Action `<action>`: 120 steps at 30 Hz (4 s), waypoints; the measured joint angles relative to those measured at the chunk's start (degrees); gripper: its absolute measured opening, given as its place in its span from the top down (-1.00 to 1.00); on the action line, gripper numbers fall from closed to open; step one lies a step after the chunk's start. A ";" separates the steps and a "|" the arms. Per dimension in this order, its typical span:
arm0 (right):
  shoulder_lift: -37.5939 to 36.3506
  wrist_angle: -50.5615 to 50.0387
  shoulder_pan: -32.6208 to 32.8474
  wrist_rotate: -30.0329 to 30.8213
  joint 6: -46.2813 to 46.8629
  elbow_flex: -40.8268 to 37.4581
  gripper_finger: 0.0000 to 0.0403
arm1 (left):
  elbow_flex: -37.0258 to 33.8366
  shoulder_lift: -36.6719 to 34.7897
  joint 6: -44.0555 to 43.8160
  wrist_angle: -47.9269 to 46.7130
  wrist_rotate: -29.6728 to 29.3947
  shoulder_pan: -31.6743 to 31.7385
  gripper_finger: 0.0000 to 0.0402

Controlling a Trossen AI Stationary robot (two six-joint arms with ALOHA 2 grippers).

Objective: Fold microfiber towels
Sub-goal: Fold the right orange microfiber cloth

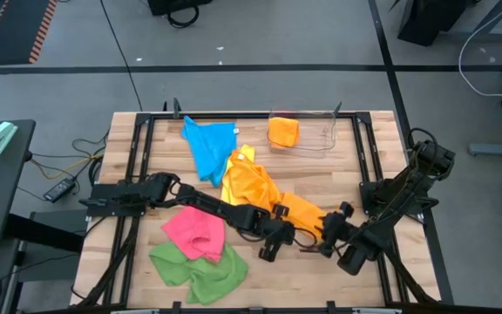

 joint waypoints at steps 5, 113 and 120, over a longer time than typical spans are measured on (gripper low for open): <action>0.00 -10.24 -1.72 -0.64 13.62 -0.59 0.20 | 0.00 0.00 -1.81 0.04 0.02 -0.23 0.82; -3.64 59.20 3.98 -2.88 -40.76 -11.19 0.20 | 2.29 2.05 15.48 6.84 0.73 -4.89 0.71; -6.66 53.47 5.69 1.04 -40.60 -11.13 0.20 | 2.29 2.05 22.98 6.54 0.87 -8.59 0.40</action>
